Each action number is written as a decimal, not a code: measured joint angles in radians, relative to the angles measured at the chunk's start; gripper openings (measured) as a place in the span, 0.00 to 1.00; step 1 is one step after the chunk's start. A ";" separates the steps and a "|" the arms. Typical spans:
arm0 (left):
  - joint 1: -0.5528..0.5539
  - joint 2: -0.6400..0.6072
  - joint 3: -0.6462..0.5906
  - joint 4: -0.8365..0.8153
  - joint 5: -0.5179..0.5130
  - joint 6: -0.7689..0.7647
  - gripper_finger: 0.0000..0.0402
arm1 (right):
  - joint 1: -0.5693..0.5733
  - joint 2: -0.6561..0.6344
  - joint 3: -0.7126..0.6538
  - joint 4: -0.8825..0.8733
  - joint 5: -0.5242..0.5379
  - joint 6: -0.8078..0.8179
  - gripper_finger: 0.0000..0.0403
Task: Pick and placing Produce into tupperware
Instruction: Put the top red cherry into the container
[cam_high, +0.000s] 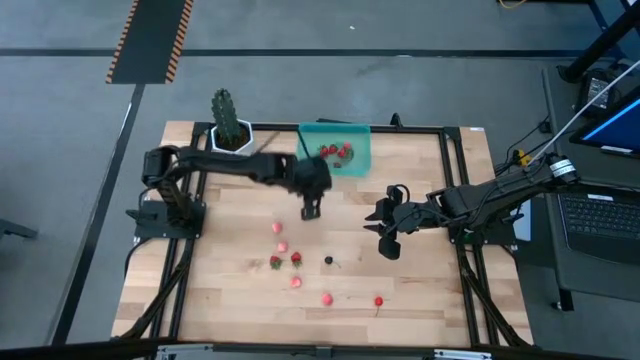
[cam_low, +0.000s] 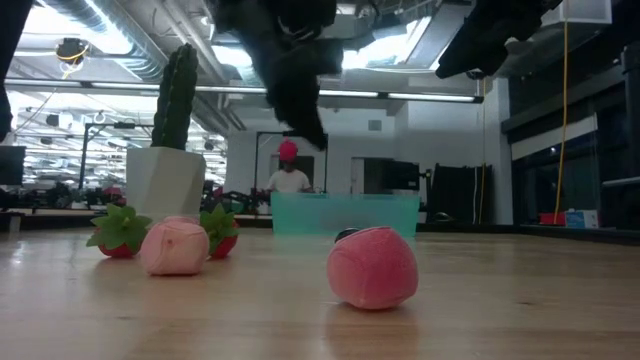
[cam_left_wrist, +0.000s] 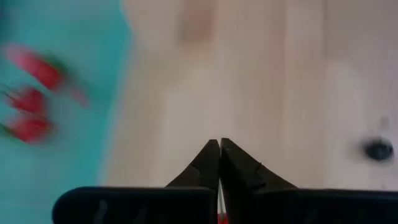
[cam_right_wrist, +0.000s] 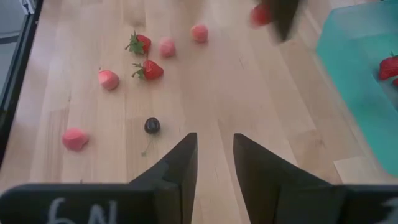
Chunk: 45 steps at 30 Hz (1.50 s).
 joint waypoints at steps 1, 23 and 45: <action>0.024 -0.001 0.028 0.008 0.005 0.019 0.00 | 0.000 0.000 0.000 0.000 0.000 0.000 0.26; 0.486 0.244 0.098 0.230 0.333 0.087 0.00 | 0.000 0.000 0.000 0.015 0.000 -0.027 0.26; 0.548 0.368 0.106 0.231 0.402 0.090 0.05 | 0.000 0.000 0.000 0.015 0.000 -0.048 0.26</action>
